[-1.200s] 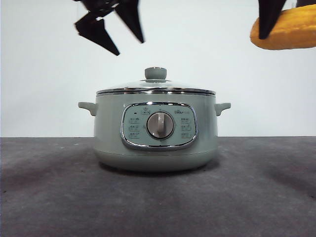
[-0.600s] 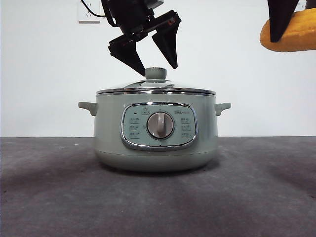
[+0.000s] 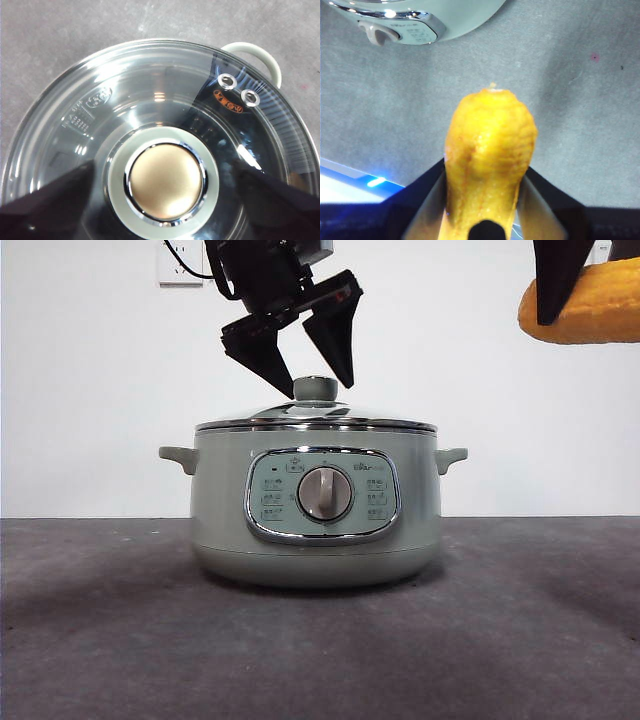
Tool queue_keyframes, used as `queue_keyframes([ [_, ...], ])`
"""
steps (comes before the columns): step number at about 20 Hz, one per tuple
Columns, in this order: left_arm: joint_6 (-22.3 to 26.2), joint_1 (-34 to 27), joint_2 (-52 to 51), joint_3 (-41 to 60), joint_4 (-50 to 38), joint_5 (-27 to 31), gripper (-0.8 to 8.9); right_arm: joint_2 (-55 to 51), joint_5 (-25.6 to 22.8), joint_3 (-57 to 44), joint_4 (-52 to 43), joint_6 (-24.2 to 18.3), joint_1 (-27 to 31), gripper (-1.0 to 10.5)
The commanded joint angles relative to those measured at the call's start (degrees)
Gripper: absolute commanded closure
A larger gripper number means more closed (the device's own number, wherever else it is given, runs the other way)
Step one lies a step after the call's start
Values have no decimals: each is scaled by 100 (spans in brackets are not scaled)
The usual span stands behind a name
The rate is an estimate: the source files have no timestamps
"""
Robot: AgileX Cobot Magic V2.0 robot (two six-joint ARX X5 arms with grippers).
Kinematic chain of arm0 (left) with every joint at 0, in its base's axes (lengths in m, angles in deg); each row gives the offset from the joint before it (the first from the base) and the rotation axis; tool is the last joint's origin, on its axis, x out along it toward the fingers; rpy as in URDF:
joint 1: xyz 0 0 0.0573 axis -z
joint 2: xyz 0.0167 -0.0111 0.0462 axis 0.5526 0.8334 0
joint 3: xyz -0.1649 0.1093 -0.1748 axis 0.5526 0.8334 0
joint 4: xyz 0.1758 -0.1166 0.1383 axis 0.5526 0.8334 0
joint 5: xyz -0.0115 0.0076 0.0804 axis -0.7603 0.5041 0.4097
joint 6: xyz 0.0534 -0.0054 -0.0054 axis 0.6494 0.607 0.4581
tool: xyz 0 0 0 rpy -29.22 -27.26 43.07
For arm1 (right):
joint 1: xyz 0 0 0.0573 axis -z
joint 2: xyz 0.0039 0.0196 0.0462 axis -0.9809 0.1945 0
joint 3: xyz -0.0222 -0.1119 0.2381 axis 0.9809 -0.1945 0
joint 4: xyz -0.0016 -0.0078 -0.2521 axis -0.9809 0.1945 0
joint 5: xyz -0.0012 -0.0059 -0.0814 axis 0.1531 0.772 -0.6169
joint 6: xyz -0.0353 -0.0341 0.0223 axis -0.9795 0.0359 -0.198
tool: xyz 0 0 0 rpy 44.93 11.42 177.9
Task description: Pick up the corn,open the lid,put the corn in the pot,close the lid
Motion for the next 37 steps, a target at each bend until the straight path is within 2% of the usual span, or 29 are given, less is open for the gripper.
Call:
queue_keyframes([
  [1,68,24,133,15,-15,-57,430,2,-4,-9,-17,-20,-4,958],
  [4,74,24,144,15,-28,-87,574,2,-4,-9,-48,-20,-4,958],
  [7,74,24,144,15,-57,-90,796,2,-4,-9,-160,-20,-4,958],
  [8,74,24,144,15,-52,-87,827,2,-4,-9,-164,-20,-4,958],
  [17,68,-105,-330,13,-184,-63,825,22,-2,28,-645,72,2,959],
  [21,68,-339,-848,13,-179,-63,826,352,0,575,-636,68,2,958],
  [27,68,-975,-1596,13,66,232,825,1875,17,2286,-645,-286,2,958],
  [30,46,-1451,-1888,13,197,232,825,2839,20,3075,-1036,-476,2,959],
  [34,50,-2039,-2065,13,485,225,825,3895,70,3644,-1615,-476,2,959],
  [37,50,-2422,-2083,13,542,-90,825,4524,76,3731,-2026,-483,2,959],
])
